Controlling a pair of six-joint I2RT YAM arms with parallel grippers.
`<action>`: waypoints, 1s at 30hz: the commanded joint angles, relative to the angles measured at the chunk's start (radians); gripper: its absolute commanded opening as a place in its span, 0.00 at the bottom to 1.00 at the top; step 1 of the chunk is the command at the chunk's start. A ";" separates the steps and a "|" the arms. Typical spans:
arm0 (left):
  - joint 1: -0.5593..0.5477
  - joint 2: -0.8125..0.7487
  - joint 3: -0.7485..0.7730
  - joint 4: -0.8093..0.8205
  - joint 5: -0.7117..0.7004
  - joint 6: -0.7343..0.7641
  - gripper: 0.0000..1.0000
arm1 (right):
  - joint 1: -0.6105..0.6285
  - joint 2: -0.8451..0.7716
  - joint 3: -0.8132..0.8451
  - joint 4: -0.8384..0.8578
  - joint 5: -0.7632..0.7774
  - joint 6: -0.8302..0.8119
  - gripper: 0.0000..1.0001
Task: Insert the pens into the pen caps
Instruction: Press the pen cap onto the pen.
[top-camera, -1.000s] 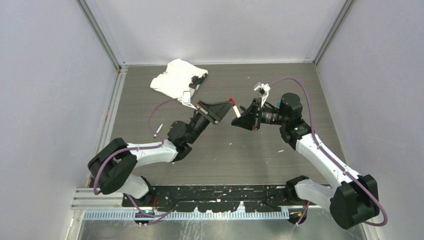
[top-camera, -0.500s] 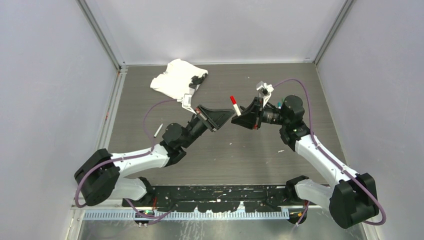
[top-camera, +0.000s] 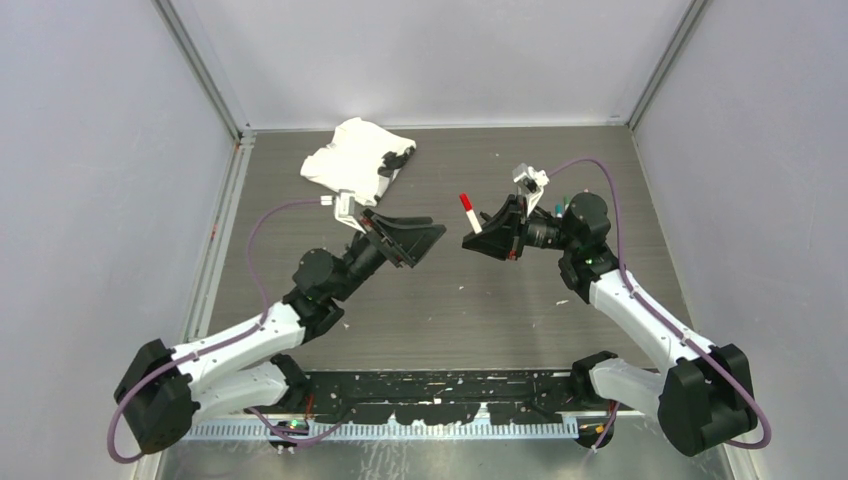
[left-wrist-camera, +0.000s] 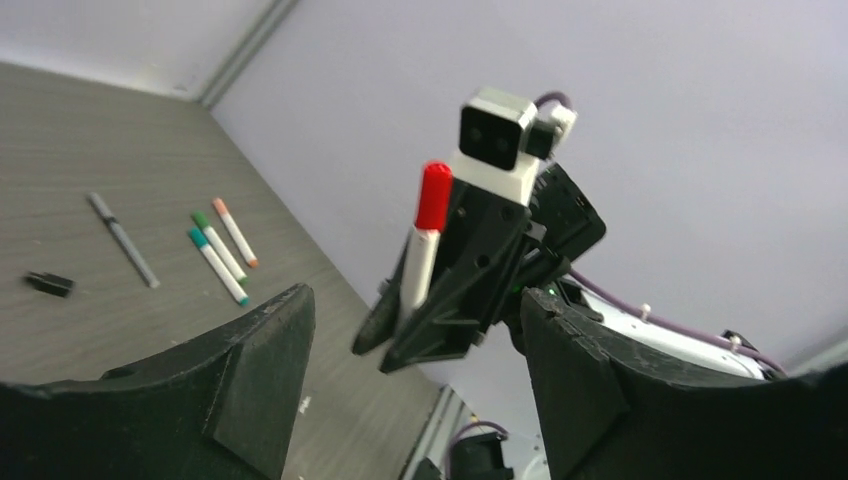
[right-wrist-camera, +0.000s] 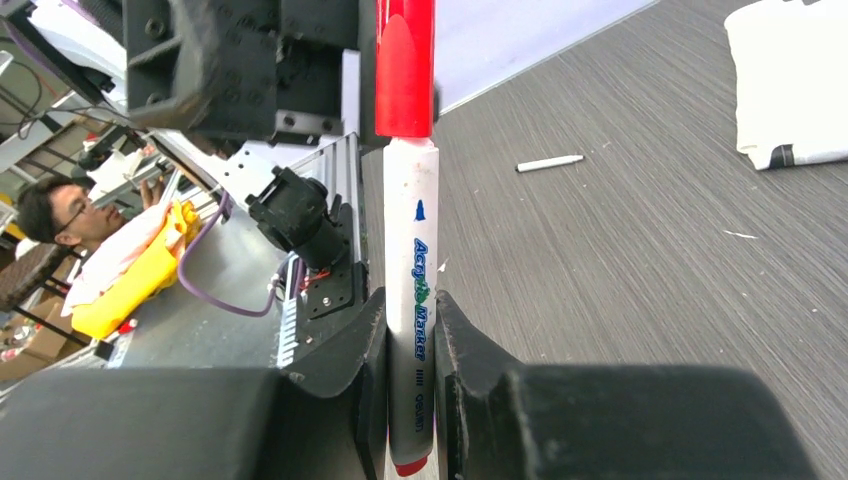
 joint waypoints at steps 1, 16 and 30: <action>0.067 -0.035 0.093 -0.128 0.095 0.053 0.77 | -0.004 0.000 -0.006 0.076 -0.066 -0.003 0.01; -0.119 0.038 0.338 -0.483 -0.227 0.145 0.80 | -0.004 0.009 0.012 -0.011 -0.043 -0.057 0.01; -0.171 0.166 0.462 -0.541 -0.427 0.158 0.58 | -0.005 -0.001 0.015 -0.023 -0.043 -0.060 0.01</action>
